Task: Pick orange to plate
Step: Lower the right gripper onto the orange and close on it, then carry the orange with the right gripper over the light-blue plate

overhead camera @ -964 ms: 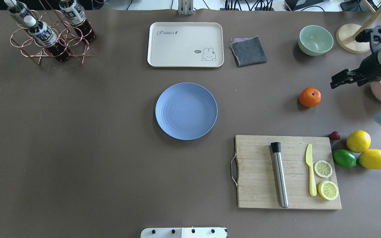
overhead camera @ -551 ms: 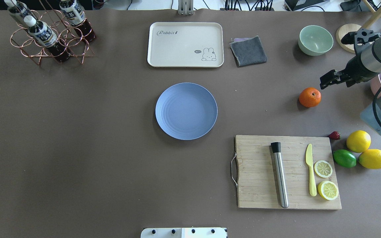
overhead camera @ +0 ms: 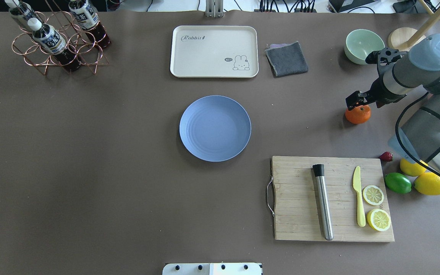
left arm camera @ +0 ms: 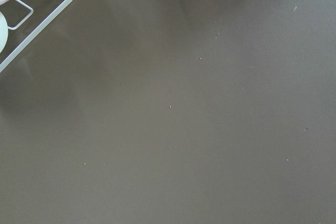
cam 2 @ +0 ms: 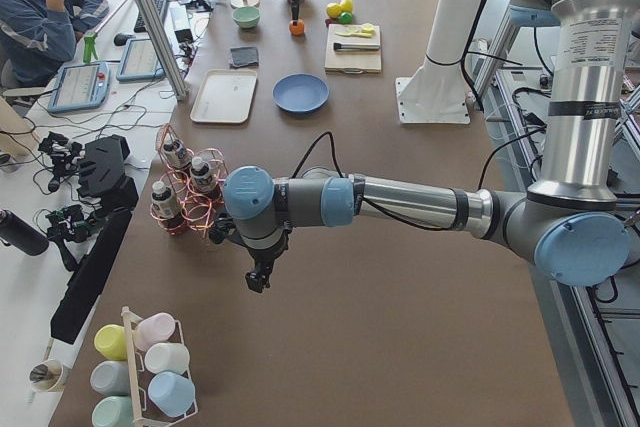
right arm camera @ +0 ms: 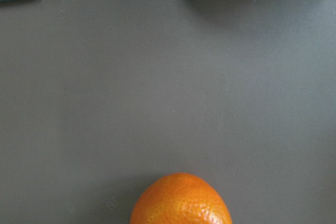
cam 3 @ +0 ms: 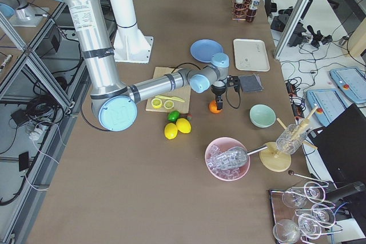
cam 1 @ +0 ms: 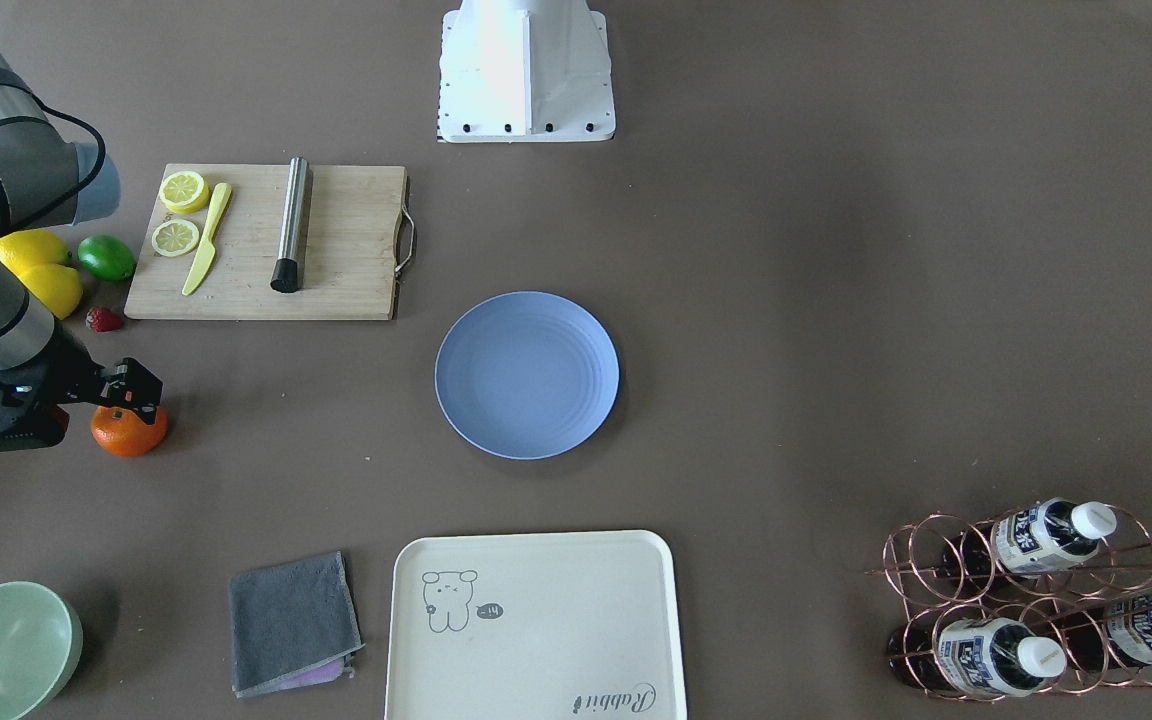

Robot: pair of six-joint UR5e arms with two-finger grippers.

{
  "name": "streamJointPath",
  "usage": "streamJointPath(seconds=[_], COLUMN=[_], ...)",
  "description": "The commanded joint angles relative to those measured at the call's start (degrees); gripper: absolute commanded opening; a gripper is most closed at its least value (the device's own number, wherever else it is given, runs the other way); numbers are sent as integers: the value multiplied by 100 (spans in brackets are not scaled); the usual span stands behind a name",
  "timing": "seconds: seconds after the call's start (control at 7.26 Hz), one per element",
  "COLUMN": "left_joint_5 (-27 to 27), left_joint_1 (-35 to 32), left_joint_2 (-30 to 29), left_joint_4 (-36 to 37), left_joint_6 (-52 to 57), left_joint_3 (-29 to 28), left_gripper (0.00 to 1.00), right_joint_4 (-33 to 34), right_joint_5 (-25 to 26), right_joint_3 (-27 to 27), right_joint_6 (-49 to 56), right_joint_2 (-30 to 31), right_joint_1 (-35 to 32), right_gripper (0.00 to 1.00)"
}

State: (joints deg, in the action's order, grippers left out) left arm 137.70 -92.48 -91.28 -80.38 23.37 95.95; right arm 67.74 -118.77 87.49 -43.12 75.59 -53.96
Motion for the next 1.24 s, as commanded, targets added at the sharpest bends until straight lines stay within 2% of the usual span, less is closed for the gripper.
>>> streamJointPath(seconds=[0.0,0.28,0.41,0.55,0.69,0.83,0.96,1.1], left_joint_5=[46,46,46,46,46,46,46,46], left_joint_1=[-7,-7,-7,-7,-7,-7,-7,-7], left_joint_2=[232,277,277,277,277,277,277,347], left_joint_4=[-293,-408,-409,-409,-409,-409,-409,-409], left_joint_6=[1,-8,-8,-8,-8,1,1,-7], left_joint_3=[29,3,12,3,3,-6,-6,20], left_gripper=[99,99,98,99,99,99,99,99], right_joint_4=[-428,-437,-437,-437,-437,-306,165,857], right_joint_5=[29,170,179,249,275,223,214,266], right_joint_3=[-276,-276,-250,-198,-76,326,643,707], right_joint_6=[-249,-267,-293,-503,-513,-540,-853,-1457], right_joint_2=[-1,26,26,-9,-18,-18,-270,-856], right_joint_1=[165,280,289,307,315,316,324,516], right_gripper=[100,100,85,1,0,0,0,0])
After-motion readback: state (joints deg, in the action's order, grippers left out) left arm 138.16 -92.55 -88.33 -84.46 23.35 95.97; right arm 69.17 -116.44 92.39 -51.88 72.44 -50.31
